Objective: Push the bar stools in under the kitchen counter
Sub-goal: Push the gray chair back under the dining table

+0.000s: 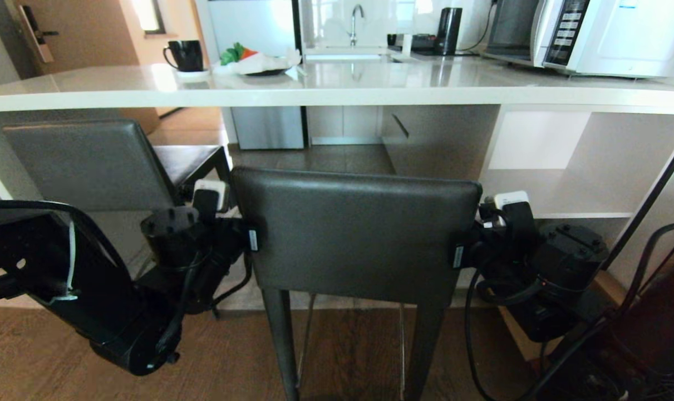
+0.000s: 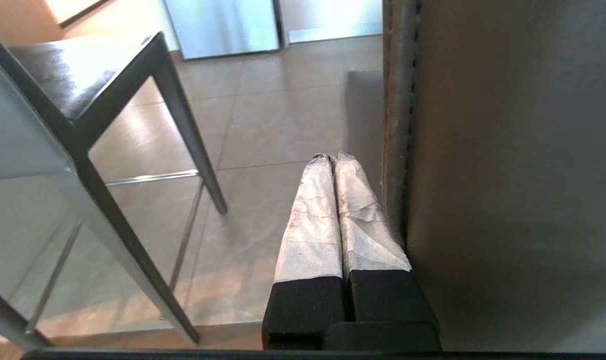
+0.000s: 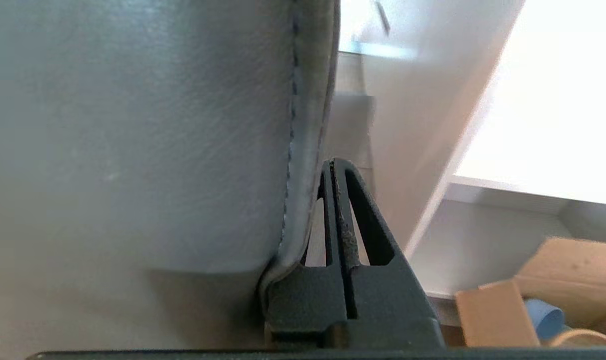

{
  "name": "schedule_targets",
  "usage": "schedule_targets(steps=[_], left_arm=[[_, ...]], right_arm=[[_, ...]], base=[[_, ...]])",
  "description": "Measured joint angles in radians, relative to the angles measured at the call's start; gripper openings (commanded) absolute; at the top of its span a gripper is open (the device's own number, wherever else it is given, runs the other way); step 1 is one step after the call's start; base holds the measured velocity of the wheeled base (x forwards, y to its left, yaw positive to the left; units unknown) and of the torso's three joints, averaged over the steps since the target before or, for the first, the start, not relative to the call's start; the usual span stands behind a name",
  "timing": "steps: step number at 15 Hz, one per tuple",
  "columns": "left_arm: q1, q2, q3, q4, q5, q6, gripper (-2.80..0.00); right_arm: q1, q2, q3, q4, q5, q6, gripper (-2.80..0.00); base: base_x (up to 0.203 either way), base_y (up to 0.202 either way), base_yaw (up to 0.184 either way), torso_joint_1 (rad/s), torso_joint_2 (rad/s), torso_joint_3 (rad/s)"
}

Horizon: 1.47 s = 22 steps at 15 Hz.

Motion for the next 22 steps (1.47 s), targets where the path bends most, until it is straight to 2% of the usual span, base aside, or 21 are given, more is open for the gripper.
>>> schedule_targets(steps=[2, 8, 18, 22], left_arm=[[0.002, 0.004, -0.009, 0.002, 0.004, -0.002, -2.80], [-0.013, -0.011, 0.111, -0.109, 0.005, -0.004, -2.80], [-0.013, -0.014, 0.101, -0.097, 0.011, -0.003, -2.80], [-0.013, -0.012, 0.093, -0.098, 0.013, -0.003, -2.80]], right_arm=[[0.000, 0.001, -0.001, 0.003, -0.002, 0.002, -2.80], [-0.056, 0.068, -0.093, 0.010, -0.006, -0.001, -2.80], [-0.051, 0.075, -0.068, 0.012, -0.015, -0.003, -2.80], [-0.049, 0.075, -0.070, 0.013, -0.015, -0.002, -2.80]], base=[[0.000, 0.000, 0.000, 0.000, 0.00, 0.000], [0.000, 0.000, 0.000, 0.000, 0.00, 0.000], [0.000, 0.000, 0.000, 0.000, 0.00, 0.000], [0.178, 0.000, -0.001, -0.001, 0.00, 0.005]])
